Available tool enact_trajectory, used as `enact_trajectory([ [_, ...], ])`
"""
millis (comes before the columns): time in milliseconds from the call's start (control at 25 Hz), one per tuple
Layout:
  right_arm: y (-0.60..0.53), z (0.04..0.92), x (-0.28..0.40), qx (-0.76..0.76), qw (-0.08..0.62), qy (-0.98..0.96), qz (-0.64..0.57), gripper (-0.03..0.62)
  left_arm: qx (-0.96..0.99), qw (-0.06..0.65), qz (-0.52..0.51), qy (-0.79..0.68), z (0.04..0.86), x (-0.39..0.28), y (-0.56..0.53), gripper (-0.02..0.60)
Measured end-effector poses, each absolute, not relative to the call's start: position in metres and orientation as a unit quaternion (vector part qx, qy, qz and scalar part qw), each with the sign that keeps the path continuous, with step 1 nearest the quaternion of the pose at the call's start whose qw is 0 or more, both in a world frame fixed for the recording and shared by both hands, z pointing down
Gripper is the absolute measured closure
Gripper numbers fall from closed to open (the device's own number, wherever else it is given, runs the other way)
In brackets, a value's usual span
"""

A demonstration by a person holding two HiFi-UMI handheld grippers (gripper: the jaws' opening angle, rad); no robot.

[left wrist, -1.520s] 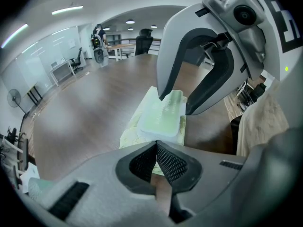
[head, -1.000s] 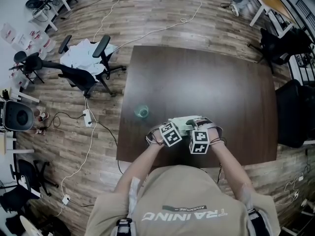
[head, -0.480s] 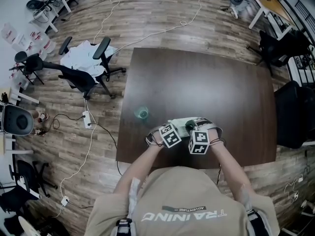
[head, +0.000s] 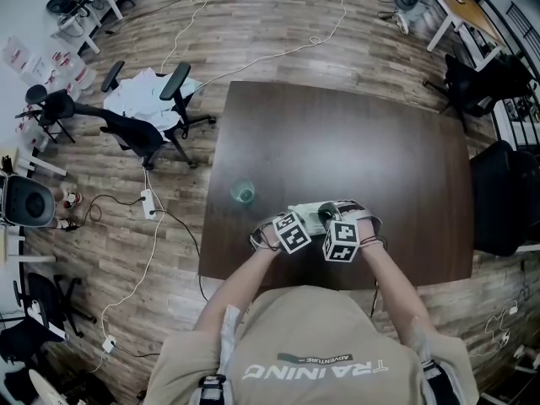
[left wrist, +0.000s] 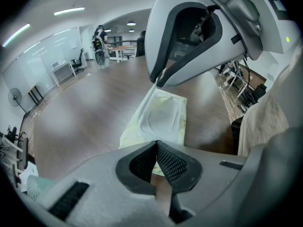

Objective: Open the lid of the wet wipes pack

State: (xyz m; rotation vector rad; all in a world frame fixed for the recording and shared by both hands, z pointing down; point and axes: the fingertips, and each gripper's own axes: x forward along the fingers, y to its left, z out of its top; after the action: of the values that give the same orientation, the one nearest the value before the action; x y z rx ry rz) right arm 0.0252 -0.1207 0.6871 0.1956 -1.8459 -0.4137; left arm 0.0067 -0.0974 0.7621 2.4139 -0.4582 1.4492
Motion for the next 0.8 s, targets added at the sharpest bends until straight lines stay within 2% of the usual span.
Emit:
enact_trajectory([
  [800,-0.153,0.685,0.02,0.119,0.577,-0.786,-0.188,0.569,0.842,0.146,0.495,-0.155,0.761,0.007,-0.098,0.572],
])
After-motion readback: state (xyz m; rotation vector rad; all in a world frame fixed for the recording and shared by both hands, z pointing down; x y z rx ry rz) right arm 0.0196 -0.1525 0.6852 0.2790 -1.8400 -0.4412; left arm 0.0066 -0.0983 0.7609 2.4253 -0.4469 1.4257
